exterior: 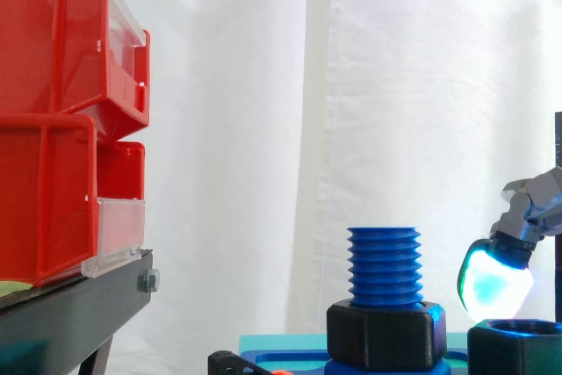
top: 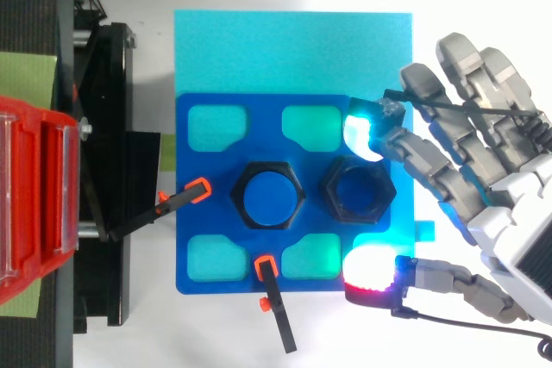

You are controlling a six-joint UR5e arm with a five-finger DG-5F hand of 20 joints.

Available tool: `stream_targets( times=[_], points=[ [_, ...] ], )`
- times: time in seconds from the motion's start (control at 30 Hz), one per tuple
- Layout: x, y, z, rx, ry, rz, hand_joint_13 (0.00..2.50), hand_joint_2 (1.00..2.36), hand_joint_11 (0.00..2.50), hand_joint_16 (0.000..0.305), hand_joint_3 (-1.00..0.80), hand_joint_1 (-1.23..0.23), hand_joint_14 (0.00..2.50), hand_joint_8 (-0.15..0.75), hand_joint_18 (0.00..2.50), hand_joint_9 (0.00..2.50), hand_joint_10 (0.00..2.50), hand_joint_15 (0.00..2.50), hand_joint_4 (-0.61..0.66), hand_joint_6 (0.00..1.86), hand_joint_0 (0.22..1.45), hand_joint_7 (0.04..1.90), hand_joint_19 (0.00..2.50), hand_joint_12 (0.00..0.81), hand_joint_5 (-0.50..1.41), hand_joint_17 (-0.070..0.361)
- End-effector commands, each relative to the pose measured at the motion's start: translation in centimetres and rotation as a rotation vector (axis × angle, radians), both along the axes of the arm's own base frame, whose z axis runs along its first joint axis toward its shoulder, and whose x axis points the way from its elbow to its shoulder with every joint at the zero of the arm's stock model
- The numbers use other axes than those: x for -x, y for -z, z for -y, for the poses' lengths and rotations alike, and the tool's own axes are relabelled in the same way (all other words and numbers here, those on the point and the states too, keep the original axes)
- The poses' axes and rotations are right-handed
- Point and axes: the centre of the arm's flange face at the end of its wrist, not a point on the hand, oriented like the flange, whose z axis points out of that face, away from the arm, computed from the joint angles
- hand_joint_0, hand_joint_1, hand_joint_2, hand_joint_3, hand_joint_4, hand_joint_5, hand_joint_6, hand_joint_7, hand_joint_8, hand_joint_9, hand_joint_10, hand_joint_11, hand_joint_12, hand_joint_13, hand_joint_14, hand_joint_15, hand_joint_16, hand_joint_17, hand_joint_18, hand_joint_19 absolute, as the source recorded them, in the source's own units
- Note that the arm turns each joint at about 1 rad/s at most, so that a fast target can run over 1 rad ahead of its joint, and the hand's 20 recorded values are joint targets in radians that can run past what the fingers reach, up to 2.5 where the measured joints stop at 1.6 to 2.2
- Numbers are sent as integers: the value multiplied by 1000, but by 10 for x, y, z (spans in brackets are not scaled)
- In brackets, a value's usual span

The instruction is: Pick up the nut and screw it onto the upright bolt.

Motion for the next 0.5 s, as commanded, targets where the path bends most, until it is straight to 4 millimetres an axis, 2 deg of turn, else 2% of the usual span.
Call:
stream_targets(
  times=[0.0, 0.47],
  points=[
    [-1, 0, 2, -13, -7, 8, 0, 1000, 0, 59, -500, -648, 0, 314, 0, 108, 0, 0, 190, 502, 424, 734, 0, 393, -270, 134],
    [0, 2, 8, -12, -25, -10, 0, 1000, 18, 58, -500, -742, 0, 317, 0, 185, 0, 0, 235, 503, 442, 813, 0, 384, -254, 131]
  ],
)
